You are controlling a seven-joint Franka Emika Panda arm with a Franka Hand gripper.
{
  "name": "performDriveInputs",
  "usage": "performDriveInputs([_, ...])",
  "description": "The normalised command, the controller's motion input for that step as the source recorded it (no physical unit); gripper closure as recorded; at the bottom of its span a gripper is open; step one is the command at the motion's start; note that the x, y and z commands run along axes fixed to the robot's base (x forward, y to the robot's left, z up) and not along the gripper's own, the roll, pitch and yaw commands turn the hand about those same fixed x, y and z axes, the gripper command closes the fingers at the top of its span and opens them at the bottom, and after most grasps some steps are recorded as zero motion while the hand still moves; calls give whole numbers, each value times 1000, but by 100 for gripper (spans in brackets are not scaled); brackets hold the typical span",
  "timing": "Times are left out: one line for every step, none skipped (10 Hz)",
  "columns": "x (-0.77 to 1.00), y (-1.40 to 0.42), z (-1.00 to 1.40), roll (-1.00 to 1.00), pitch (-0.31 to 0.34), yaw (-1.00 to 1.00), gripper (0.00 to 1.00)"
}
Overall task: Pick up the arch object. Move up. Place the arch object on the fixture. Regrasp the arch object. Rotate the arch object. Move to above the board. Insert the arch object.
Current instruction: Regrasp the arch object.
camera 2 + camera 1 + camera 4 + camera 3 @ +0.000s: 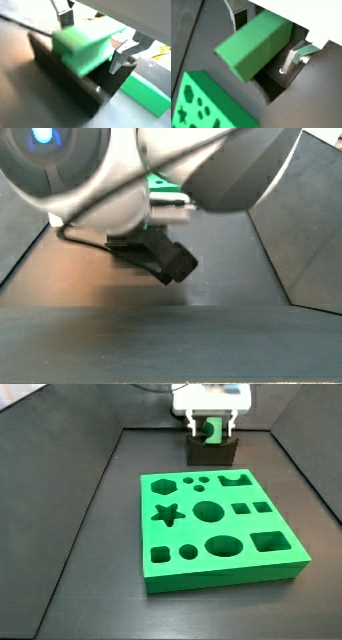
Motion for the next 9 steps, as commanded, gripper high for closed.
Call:
performDriveInputs([-36,-7,1000,51,-4,39,0])
performDriveInputs([-37,-4,910,51,21,44,0])
performDriveInputs([-31,0,679,51,57,39,0])
performDriveInputs([-25,1,506,50,80,30,0])
performDriveInputs([-25,3,333,45,96,15,0])
performDriveInputs([-80,-908,1000,1000,87,28,0])
performDriveInputs([-80,-998,1000,1000,84,26,0])
performDriveInputs([-109,-1000,979,1000,73,25,0])
performDriveInputs([-136,-1000,942,1000,65,23,0])
